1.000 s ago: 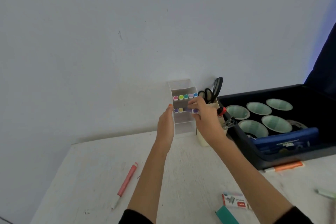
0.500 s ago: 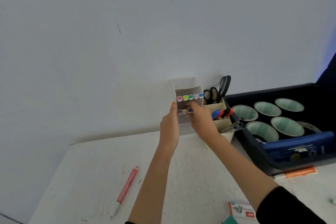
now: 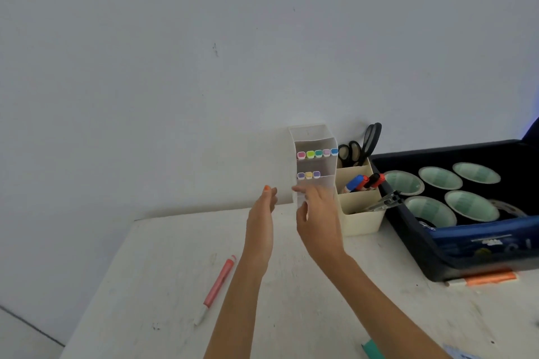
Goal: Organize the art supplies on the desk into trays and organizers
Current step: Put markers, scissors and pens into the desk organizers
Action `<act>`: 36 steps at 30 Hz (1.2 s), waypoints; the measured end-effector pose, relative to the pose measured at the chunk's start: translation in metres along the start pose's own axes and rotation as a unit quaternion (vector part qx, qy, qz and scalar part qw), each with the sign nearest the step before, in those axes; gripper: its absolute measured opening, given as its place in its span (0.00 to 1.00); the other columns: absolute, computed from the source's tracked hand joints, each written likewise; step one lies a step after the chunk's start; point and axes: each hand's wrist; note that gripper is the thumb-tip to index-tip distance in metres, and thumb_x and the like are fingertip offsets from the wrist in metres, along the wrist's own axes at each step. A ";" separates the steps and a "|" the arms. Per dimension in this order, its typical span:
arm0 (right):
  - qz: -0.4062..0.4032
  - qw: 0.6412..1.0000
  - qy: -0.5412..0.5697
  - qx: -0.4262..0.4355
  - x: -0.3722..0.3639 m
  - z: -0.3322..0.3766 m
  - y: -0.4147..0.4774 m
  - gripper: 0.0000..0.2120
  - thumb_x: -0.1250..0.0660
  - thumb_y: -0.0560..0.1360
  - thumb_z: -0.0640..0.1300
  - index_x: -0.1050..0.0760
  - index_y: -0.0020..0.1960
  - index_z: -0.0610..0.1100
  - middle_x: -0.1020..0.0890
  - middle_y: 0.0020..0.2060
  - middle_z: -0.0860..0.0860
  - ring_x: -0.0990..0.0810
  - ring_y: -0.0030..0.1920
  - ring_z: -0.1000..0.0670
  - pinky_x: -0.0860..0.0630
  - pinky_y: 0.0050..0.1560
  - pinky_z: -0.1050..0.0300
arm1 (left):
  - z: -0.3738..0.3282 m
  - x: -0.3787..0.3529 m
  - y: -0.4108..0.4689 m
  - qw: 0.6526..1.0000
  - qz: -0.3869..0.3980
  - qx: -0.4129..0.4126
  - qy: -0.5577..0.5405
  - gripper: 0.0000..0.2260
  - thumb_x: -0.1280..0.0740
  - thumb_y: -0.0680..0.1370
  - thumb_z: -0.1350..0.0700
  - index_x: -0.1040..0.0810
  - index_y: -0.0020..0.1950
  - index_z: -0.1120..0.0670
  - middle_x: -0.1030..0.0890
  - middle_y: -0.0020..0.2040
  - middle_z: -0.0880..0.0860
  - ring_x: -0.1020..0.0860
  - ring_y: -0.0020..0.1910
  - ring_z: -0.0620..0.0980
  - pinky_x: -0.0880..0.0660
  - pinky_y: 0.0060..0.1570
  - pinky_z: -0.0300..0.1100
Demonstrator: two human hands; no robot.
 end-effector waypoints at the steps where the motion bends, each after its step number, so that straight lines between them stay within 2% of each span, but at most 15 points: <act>1: 0.033 0.999 0.020 -0.007 -0.006 0.003 -0.006 0.16 0.35 0.74 0.32 0.24 0.59 0.43 0.21 0.56 0.48 0.25 0.56 0.48 0.27 0.61 0.52 | 0.001 0.006 -0.003 1.000 -0.013 -0.004 -0.005 0.20 0.50 0.82 0.48 0.28 0.68 0.54 0.27 0.68 0.53 0.31 0.68 0.50 0.41 0.70 0.48; 6: 0.148 0.985 0.084 -0.007 -0.034 0.015 -0.028 0.12 0.37 0.75 0.34 0.23 0.56 0.45 0.21 0.53 0.51 0.24 0.52 0.53 0.27 0.57 0.58 | 0.007 0.046 -0.025 0.997 -0.066 0.001 -0.033 0.19 0.49 0.81 0.45 0.24 0.62 0.50 0.22 0.60 0.49 0.27 0.60 0.46 0.38 0.68 0.48; 10: 0.280 0.956 0.069 -0.049 -0.062 0.026 -0.046 0.12 0.35 0.76 0.41 0.23 0.58 0.42 0.20 0.52 0.48 0.23 0.50 0.51 0.28 0.57 0.60 | 0.015 0.085 -0.040 0.991 -0.121 -0.007 -0.049 0.21 0.50 0.82 0.45 0.23 0.61 0.52 0.22 0.59 0.51 0.27 0.62 0.49 0.31 0.56 0.43; 12: 0.315 0.944 0.044 -0.084 -0.077 0.029 -0.054 0.17 0.34 0.76 0.47 0.25 0.61 0.39 0.20 0.53 0.46 0.23 0.53 0.50 0.31 0.57 0.64 | 0.017 0.103 -0.046 0.988 -0.152 -0.020 -0.037 0.21 0.51 0.82 0.46 0.23 0.60 0.54 0.21 0.58 0.52 0.25 0.61 0.49 0.31 0.60 0.45; 13: 0.324 0.939 0.040 -0.110 -0.082 0.031 -0.057 0.20 0.34 0.76 0.50 0.26 0.61 0.38 0.20 0.54 0.44 0.23 0.55 0.49 0.31 0.58 0.62 | 0.018 0.110 -0.049 0.986 -0.164 -0.022 -0.035 0.21 0.52 0.82 0.47 0.22 0.59 0.55 0.20 0.57 0.53 0.25 0.60 0.49 0.32 0.62 0.46; 16: 0.329 0.929 0.030 -0.165 -0.095 0.040 -0.064 0.26 0.33 0.72 0.57 0.26 0.59 0.37 0.23 0.54 0.44 0.24 0.57 0.45 0.27 0.57 0.53 | 0.021 0.130 -0.056 0.982 -0.186 -0.028 -0.032 0.22 0.52 0.83 0.47 0.21 0.57 0.55 0.19 0.56 0.54 0.24 0.58 0.48 0.32 0.61 0.47; 18: 0.328 0.929 -0.010 -0.168 -0.098 0.045 -0.067 0.27 0.31 0.70 0.60 0.27 0.59 0.42 0.26 0.55 0.46 0.25 0.57 0.46 0.25 0.54 0.52 | 0.024 0.139 -0.060 0.980 -0.194 -0.025 -0.031 0.22 0.52 0.83 0.47 0.20 0.54 0.53 0.19 0.54 0.53 0.23 0.57 0.48 0.31 0.59 0.46; 20: 0.326 0.930 -0.014 -0.169 -0.099 0.049 -0.068 0.25 0.29 0.69 0.58 0.27 0.57 0.44 0.24 0.54 0.48 0.24 0.55 0.48 0.25 0.51 0.54 | 0.027 0.145 -0.062 0.980 -0.196 -0.018 -0.030 0.21 0.51 0.82 0.48 0.20 0.52 0.52 0.18 0.53 0.52 0.23 0.56 0.47 0.31 0.57 0.46; 24: 0.292 0.915 0.125 -0.248 -0.094 0.047 -0.064 0.19 0.25 0.68 0.43 0.25 0.56 0.39 0.20 0.49 0.45 0.20 0.47 0.48 0.22 0.47 0.58 | 0.038 0.147 -0.065 0.985 -0.173 0.013 0.001 0.11 0.41 0.80 0.53 0.20 0.53 0.53 0.18 0.52 0.50 0.23 0.55 0.45 0.29 0.57 0.45; 27: 0.266 0.852 0.305 -0.330 -0.076 0.046 -0.058 0.17 0.27 0.68 0.33 0.25 0.55 0.37 0.18 0.42 0.40 0.18 0.35 0.47 0.20 0.35 0.60 | 0.051 0.142 -0.063 0.989 -0.130 0.041 0.049 0.08 0.36 0.77 0.57 0.21 0.54 0.51 0.19 0.53 0.49 0.23 0.54 0.44 0.29 0.56 0.41; 28: 0.262 0.836 0.349 -0.333 -0.069 0.046 -0.056 0.16 0.28 0.68 0.32 0.25 0.55 0.37 0.18 0.41 0.39 0.17 0.35 0.46 0.19 0.36 0.58 | 0.055 0.139 -0.062 0.990 -0.111 0.045 0.068 0.08 0.35 0.77 0.57 0.21 0.55 0.51 0.19 0.53 0.49 0.23 0.54 0.45 0.29 0.55 0.40; 30: 0.249 0.826 0.398 -0.313 -0.053 0.044 -0.050 0.15 0.29 0.70 0.30 0.25 0.55 0.38 0.19 0.40 0.37 0.17 0.36 0.43 0.18 0.40 0.54 | 0.060 0.129 -0.060 0.992 -0.064 0.049 0.099 0.09 0.36 0.78 0.54 0.22 0.57 0.51 0.20 0.53 0.48 0.23 0.53 0.44 0.28 0.52 0.37; 34: 0.210 0.826 0.444 -0.277 -0.022 0.041 -0.039 0.13 0.30 0.72 0.32 0.25 0.55 0.38 0.19 0.43 0.35 0.16 0.40 0.40 0.18 0.45 0.50 | 0.060 0.107 -0.058 0.993 -0.006 0.005 0.116 0.07 0.36 0.78 0.60 0.20 0.53 0.55 0.16 0.44 0.50 0.19 0.42 0.45 0.27 0.39 0.33; 36: 0.191 0.843 0.434 -0.252 -0.006 0.037 -0.033 0.12 0.30 0.73 0.35 0.25 0.55 0.39 0.18 0.42 0.38 0.16 0.40 0.43 0.18 0.44 0.53 | 0.056 0.094 -0.055 0.994 0.004 -0.019 0.107 0.07 0.36 0.78 0.61 0.20 0.53 0.55 0.16 0.41 0.51 0.19 0.38 0.44 0.26 0.37 0.32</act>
Point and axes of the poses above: each hand's wrist, its own y-axis towards the middle knuckle, its own x-axis out of the back of the hand, z = x × y
